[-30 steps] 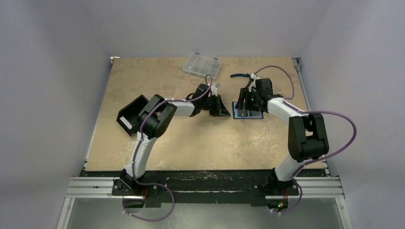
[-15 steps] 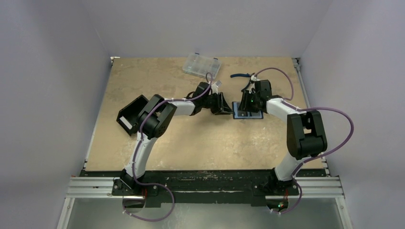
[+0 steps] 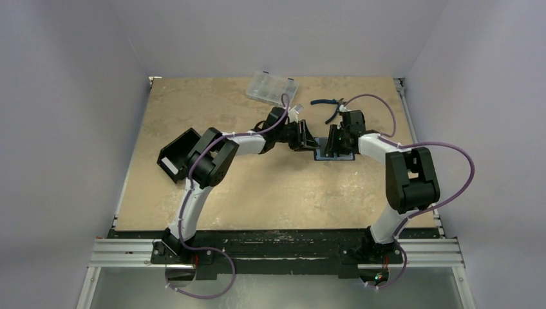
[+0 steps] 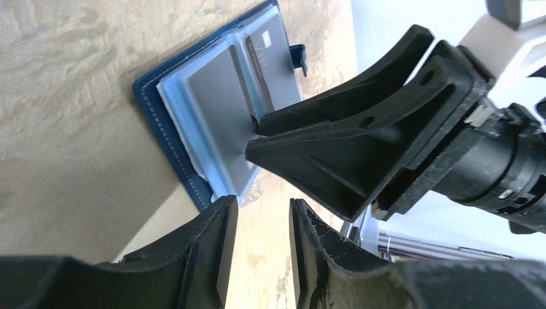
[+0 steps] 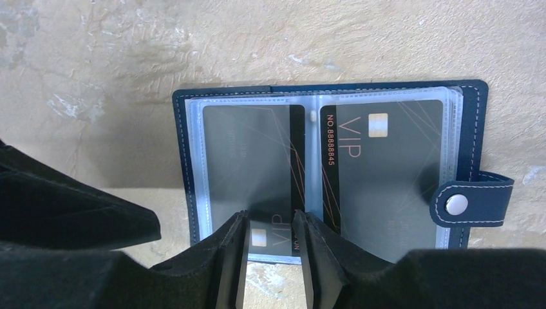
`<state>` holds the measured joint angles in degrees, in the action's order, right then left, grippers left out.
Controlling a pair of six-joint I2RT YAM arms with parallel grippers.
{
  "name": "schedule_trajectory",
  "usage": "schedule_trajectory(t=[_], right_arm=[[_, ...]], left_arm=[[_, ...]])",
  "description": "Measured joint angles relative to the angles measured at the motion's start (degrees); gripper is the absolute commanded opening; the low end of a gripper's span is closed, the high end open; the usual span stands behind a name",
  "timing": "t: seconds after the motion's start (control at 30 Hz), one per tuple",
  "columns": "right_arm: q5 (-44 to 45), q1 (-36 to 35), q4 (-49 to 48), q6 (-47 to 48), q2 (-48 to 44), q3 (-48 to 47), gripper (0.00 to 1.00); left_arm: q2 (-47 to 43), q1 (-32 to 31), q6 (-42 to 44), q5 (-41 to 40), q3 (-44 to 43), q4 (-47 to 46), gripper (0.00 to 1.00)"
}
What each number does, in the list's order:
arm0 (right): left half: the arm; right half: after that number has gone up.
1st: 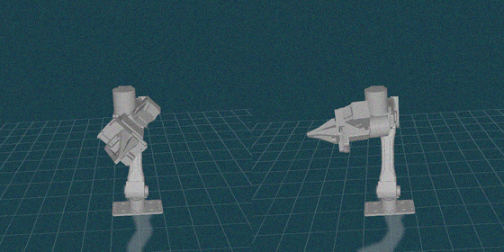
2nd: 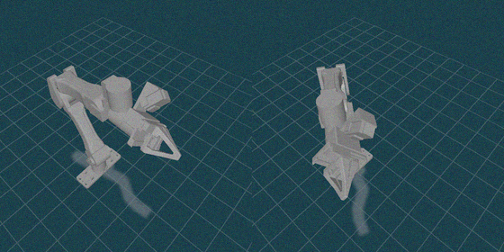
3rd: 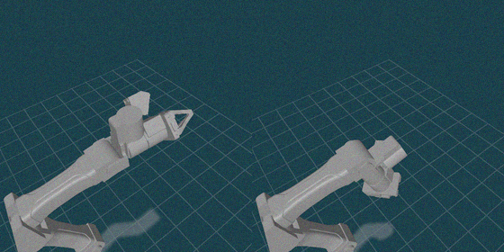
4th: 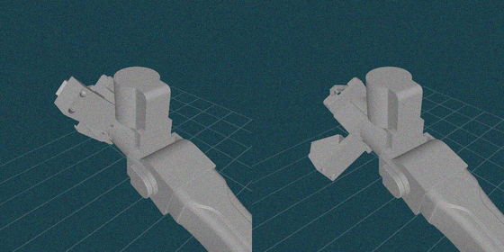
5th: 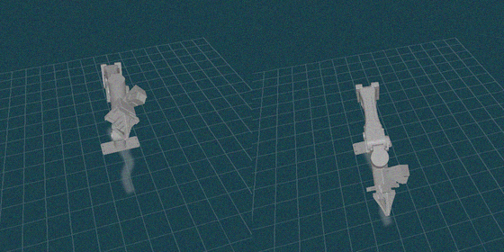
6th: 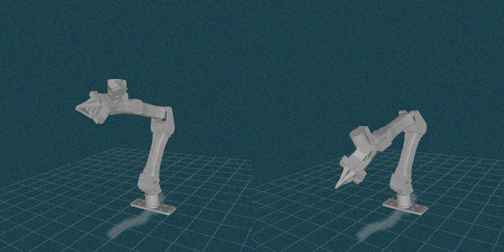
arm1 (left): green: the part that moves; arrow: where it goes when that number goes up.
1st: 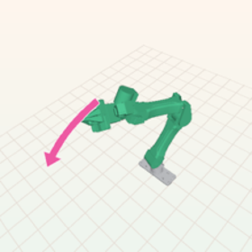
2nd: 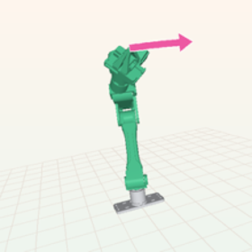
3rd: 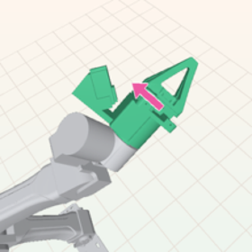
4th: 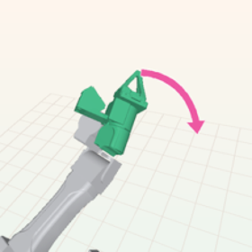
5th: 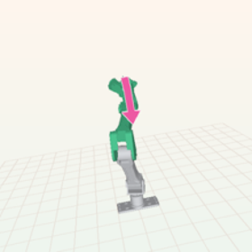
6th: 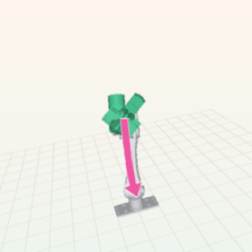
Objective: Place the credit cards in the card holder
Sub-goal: Insert the credit card into the card slot.
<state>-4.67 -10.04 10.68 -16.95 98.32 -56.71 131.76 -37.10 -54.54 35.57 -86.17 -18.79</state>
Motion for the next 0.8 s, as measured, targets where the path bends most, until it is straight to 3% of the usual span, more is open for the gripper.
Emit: schedule_trajectory(t=[0.2, 0.27, 0.43, 0.6, 0.8], right_arm=[[0.3, 0.5, -0.4, 0.0, 0.0, 0.9, 0.41], [-0.2, 0.8, -0.7, 0.0, 0.0, 1.0, 0.38], [-2.8, 2.4, -2.4, -0.2, 0.6, 1.6, 0.3], [-4.7, 3.4, -3.2, -0.5, 0.6, 2.0, 0.42], [-5.4, 3.5, -2.0, -0.1, -0.7, 2.0, 0.4]], left_arm=[[0.0, -0.5, -0.6, 0.1, -1.6, 0.0, 0.41], [0.1, -0.6, -0.8, 0.0, -2.1, 0.0, 0.49], [0.7, -1.0, -0.9, -0.7, -2.8, 0.5, 0.51], [0.9, -1.2, -0.9, -1.7, -2.8, 0.9, 0.52], [1.3, -1.5, -0.9, -1.9, -2.8, 0.9, 0.52]])
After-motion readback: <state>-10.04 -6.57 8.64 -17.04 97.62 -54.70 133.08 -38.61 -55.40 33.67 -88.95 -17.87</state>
